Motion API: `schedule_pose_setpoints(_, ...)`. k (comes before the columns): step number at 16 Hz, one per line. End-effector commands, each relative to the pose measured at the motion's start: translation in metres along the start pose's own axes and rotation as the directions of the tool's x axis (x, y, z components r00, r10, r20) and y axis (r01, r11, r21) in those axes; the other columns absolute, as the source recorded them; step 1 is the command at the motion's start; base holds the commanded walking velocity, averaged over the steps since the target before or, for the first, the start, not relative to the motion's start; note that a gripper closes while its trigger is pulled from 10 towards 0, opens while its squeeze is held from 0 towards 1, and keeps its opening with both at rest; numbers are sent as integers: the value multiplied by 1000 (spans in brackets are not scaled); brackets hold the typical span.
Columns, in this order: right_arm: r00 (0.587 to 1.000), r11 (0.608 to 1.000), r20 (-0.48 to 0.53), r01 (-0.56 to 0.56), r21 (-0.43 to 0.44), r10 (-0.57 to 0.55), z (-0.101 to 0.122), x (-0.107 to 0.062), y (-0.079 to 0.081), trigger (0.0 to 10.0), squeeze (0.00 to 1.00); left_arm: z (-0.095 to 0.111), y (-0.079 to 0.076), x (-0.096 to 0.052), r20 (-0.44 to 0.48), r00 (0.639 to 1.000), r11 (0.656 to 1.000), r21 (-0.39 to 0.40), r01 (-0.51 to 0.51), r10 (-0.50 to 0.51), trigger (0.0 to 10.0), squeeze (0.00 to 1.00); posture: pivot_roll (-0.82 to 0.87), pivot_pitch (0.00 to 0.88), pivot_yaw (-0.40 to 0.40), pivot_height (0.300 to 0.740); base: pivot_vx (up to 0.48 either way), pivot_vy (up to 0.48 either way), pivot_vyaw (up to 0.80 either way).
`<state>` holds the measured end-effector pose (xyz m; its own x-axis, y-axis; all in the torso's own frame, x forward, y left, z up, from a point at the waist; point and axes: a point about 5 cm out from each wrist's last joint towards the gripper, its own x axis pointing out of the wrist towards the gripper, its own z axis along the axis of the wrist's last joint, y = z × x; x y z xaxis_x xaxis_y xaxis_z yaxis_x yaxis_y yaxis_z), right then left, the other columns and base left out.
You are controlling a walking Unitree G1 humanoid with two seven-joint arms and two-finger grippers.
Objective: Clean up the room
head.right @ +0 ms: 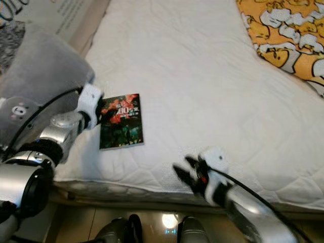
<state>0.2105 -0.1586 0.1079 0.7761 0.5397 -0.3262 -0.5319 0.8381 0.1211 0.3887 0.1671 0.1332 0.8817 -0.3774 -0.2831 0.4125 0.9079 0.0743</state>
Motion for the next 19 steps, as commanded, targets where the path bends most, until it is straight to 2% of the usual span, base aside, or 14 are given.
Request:
schedule_pose_setpoints(1, 997, 997, -3, 75, 0, -75, -5, 5, -1, 10000, 0, 3, 1, -1, 47, 999, 993, -117, 20, -14, 10000, 0, -198, 85, 119, 740, 0, 0, 0)
schedule_pose_setpoints(2, 991, 991, 24, 134, 20, -134, -5, 10, -1, 10000, 0, -2, -5, 0, 64, 997, 978, -203, 47, -34, 10000, 0, -188, 68, 113, 740, 0, 0, 0)
schedule_pose_setpoints(3, 983, 984, 48, 174, 40, -176, -4, 14, -2, 10000, 0, -8, -16, 1, 82, 994, 967, -239, 88, -70, 10000, 0, -174, 62, 111, 740, 0, 0, 0)
schedule_pose_setpoints(5, 971, 972, 80, 220, 78, -226, -4, 18, 0, 10000, 0, -16, -32, -6, 153, 985, 961, -253, 113, -76, 10000, 0, -159, 47, 113, 740, 0, 0, 0)
schedule_pose_setpoints(7, 961, 963, 101, 246, 108, -257, -6, 20, 1, 10000, 0, -18, -41, -20, 235, 972, 960, -265, 85, -21, 10000, 0, -156, 43, 107, 740, 0, 0, 0)
schedule_pose_setpoints(8, 954, 956, 105, 270, 118, -282, -7, 20, 1, 10000, 0, -19, -40, -34, 272, 959, 960, -279, 1, 79, 10000, 0, -149, 41, 96, 740, 0, 0, 0)
schedule_pose_setpoints(9, 938, 939, 94, 321, 120, -333, -11, 17, -2, 10000, 0, -25, -39, -54, 254, 953, 960, -260, -100, 168, 10000, 0, -128, 48, 75, 740, 0, -255, 0)
schedule_pose_setpoints(10, 929, 928, 79, 349, 129, -361, -14, 16, -5, 10000, 0, -32, -39, -65, 236, 950, 953, -268, -139, 205, 10000, 0, -124, 47, 68, 740, 0, -424, 0)
schedule_pose_setpoints(11, 927, 925, 75, 355, 133, -367, -16, 16, -5, 10000, 0, -34, -39, -69, 231, 949, 951, -270, -150, 216, 10000, 0, -124, 47, 68, 740, 0, -424, 0)
schedule_pose_setpoints(12, 927, 926, 71, 361, 106, -369, -17, 15, -5, 10000, 0, -48, -43, -85, 186, 953, 945, -270, -183, 238, 10000, 0, -125, 39, 72, 740, 0, -480, 0)
schedule_pose_setpoints(13, 928, 929, 76, 357, 97, -364, -18, 14, -4, 10000, 0, -54, -49, -95, 152, 959, 948, -250, -197, 240, 10000, 0, -125, 34, 73, 740, 0, -480, 0)
schedule_pose_setpoints(15, 927, 929, 89, 358, 90, -365, -18, 15, -6, 10000, 0, -58, -57, -104, 123, 962, 951, -226, -212, 244, 10000, 0, -112, 19, 65, 740, 0, -480, 0)
schedule_pose_setpoints(18, 910, 912, 74, 402, 84, -408, -21, 21, -14, 10000, 0, -61, -66, -107, 89, 967, 961, -168, -221, 238, 10000, 0, -91, 29, 50, 740, 0, -480, 0)
schedule_pose_setpoints(19, 910, 912, 75, 403, 82, -408, -20, 22, -13, 10000, 0, -61, -67, -108, 85, 967, 958, -177, -225, 242, 10000, 0, -91, 29, 50, 740, 0, -480, 0)
